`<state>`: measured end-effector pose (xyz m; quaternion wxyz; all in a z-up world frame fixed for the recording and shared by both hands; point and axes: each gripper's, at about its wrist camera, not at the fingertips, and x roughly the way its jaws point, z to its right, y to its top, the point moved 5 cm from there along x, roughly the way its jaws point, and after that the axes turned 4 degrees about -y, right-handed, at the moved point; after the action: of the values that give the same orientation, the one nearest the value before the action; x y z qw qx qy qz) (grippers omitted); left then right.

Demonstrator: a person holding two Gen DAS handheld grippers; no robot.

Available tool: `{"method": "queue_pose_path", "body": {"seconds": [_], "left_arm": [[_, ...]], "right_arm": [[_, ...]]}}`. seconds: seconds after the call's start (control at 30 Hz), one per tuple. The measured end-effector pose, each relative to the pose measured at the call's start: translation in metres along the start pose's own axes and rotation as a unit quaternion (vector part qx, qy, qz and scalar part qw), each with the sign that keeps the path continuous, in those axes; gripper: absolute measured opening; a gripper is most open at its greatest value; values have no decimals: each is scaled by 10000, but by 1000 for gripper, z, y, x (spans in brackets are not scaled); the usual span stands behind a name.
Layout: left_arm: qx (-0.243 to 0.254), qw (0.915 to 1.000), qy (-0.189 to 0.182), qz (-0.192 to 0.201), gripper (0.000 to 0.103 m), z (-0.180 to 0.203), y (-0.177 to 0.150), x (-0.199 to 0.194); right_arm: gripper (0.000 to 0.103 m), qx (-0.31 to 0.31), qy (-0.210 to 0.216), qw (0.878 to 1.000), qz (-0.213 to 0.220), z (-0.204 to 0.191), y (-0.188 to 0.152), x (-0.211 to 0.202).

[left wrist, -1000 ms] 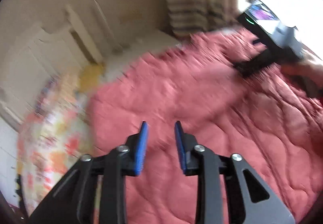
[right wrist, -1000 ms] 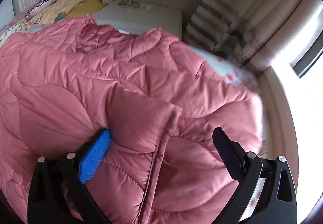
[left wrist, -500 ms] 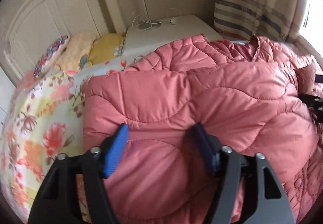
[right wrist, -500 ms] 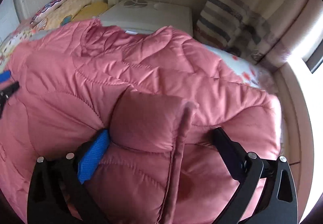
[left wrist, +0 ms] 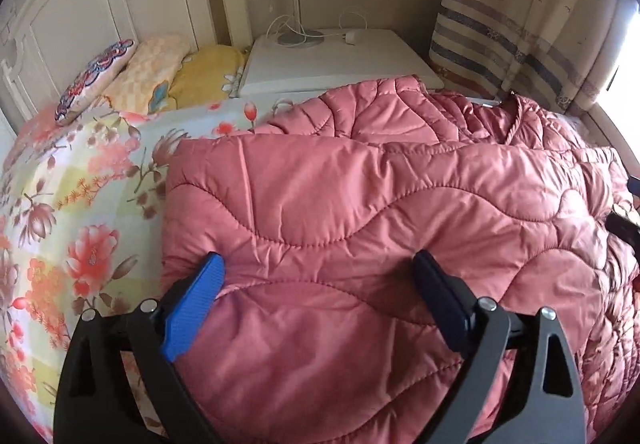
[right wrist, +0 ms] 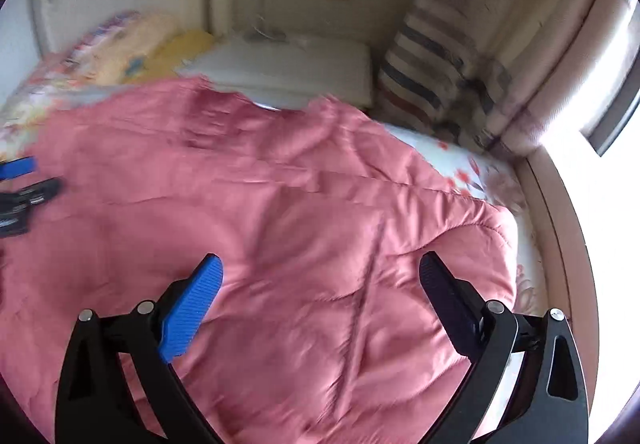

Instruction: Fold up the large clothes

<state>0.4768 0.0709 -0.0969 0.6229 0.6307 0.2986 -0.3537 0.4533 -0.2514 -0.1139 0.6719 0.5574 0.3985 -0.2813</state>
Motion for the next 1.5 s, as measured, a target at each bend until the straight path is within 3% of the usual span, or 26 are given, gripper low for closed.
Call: {"method": "queue_pose_path", "body": {"seconds": [0.07,0.13,0.2,0.33,0.47,0.53,0.57,0.67,0.73,0.8,0.9,0.97,1.1,1.2,1.27,1.4,1.5], "left_arm": [[-12,10000,26,-44,96,0,-2,6],[28,10000,50,-26,96,1,-4,7],[12,10000,32,-55,94,0,-4,4],[-65,9997,-40,234,93,-6,0,-23],[-139,9987,89,483,93,-10,23,-31],[-62,9988,264,403,94,-8,34,-19],[-93,9991,307,288,93,-9,36,-9],[-155,9992,363,28,93,-11,36,18],[-122,9994,320,-10,93,-13,33,18],[-70,9997,211,127,93,-14,30,1],[32,9990,132,429,94,-18,14,-38],[63,9980,16,631,95,-21,-6,-68],[98,9949,75,997,101,-38,-77,-130],[66,9945,84,1040,101,-48,-133,-164],[-27,9941,180,1071,101,-51,-169,-183],[-470,9938,9,1011,101,-59,-233,-206],[-785,9920,-165,975,101,-64,-266,-213]], "right_arm": [[95,-238,-106,9994,-230,-9,-14,20],[98,126,249,9989,-378,-5,-22,39],[98,267,318,9976,-554,0,-17,35],[97,337,160,9993,-20,1,6,3],[97,27,31,9999,146,-26,44,11],[97,-209,-357,9991,104,-37,52,28],[97,-302,-548,9978,-216,-43,51,55],[98,1,-56,9993,-371,-41,51,72],[97,139,-51,9995,-269,-30,53,56],[97,192,-229,9995,124,-13,48,23],[98,245,-152,9987,411,6,18,-26],[98,393,247,9973,572,20,-19,-66],[98,742,109,9940,793,40,-95,-127],[98,840,28,9923,909,41,-156,-159],[98,1053,-133,9899,941,47,-196,-177],[98,1639,145,9816,967,52,-258,-192],[98,1840,216,9799,737,56,-295,-191]]}}
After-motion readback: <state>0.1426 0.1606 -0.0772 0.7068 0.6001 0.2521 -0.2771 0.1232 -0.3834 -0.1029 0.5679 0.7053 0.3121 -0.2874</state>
